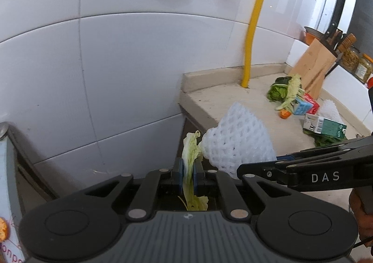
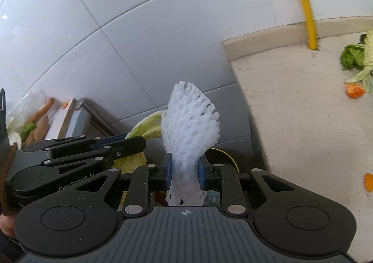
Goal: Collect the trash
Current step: 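Carry the cabbage leaf and foam net down toward the bin with both tools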
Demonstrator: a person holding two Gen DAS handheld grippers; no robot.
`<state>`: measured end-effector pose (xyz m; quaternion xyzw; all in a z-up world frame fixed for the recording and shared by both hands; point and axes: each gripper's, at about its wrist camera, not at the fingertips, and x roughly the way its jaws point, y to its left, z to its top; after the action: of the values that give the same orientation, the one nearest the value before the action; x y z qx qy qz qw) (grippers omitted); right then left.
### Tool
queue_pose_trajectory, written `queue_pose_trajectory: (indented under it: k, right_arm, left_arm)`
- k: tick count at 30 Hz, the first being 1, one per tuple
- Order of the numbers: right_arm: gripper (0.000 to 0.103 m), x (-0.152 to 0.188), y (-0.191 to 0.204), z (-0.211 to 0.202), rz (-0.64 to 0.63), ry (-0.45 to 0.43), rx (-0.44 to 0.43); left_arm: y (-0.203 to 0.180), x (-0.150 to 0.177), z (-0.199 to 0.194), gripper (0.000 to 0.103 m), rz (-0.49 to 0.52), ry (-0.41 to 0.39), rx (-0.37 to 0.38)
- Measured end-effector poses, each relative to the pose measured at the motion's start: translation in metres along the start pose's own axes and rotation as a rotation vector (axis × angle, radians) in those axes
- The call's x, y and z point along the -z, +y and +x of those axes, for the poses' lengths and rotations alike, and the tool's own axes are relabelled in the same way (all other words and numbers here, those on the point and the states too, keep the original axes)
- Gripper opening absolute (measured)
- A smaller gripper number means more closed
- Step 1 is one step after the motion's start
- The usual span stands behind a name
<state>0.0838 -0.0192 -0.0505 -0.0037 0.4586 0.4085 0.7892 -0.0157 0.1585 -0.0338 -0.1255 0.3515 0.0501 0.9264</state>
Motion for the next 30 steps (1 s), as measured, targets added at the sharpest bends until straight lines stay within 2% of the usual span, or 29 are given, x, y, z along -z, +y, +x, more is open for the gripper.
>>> queue_pose_trajectory:
  k: [15, 30]
  right_arm:
    - [0.028, -0.005, 0.021, 0.031, -0.014, 0.021, -0.018]
    - [0.028, -0.002, 0.022, 0.055, 0.009, 0.045, 0.014]
  left_arm:
    - [0.025, 0.002, 0.002, 0.004, -0.003, 0.018, -0.064]
    - [0.040, 0.007, 0.020, 0.004, -0.007, 0.073, -0.092]
